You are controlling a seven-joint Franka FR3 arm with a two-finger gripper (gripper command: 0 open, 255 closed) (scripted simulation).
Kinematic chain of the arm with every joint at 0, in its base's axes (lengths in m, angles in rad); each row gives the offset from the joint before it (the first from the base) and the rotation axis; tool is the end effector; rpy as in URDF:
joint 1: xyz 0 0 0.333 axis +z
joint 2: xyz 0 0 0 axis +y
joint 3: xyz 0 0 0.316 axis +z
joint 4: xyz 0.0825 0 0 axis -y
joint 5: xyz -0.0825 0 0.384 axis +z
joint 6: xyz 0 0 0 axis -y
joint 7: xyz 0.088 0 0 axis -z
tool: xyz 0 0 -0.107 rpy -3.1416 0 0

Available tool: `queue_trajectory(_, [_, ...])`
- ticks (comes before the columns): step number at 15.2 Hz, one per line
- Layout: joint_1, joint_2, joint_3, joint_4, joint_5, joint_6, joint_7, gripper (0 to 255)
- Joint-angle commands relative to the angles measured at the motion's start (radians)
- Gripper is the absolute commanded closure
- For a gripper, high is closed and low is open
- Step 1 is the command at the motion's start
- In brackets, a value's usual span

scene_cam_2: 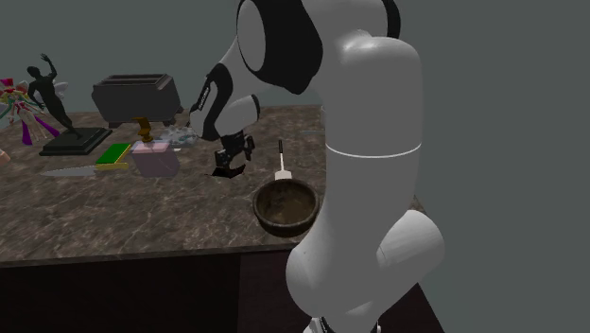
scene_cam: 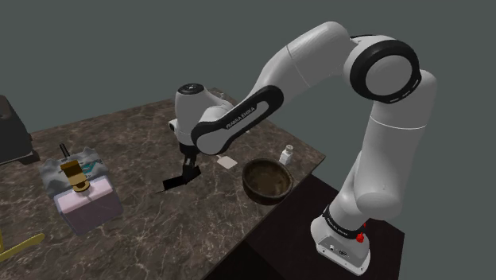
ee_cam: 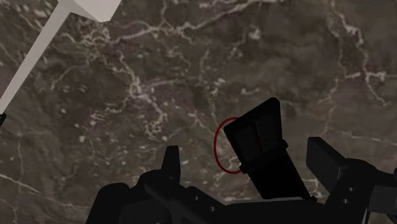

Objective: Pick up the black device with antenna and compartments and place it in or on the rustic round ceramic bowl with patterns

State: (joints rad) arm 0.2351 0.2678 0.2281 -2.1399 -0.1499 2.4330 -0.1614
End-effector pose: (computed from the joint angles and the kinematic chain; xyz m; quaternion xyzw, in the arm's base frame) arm 0.5132 0.2540 0.2851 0.9342 0.3559 0.0203 0.0170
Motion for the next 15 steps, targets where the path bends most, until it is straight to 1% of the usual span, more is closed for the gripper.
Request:
queue_trajectory(1, [0.003,0.018,-0.003,-0.001,-0.008,0.019,0.007,0])
queue_trajectory(8, [0.003,0.017,-0.003,-0.001,-0.008,0.018,0.007,0])
queue_trajectory(9, [0.003,0.017,-0.003,-0.001,-0.008,0.018,0.007,255])
queue_trajectory(15, [0.003,0.020,-0.003,0.002,-0.008,0.017,0.007,255])
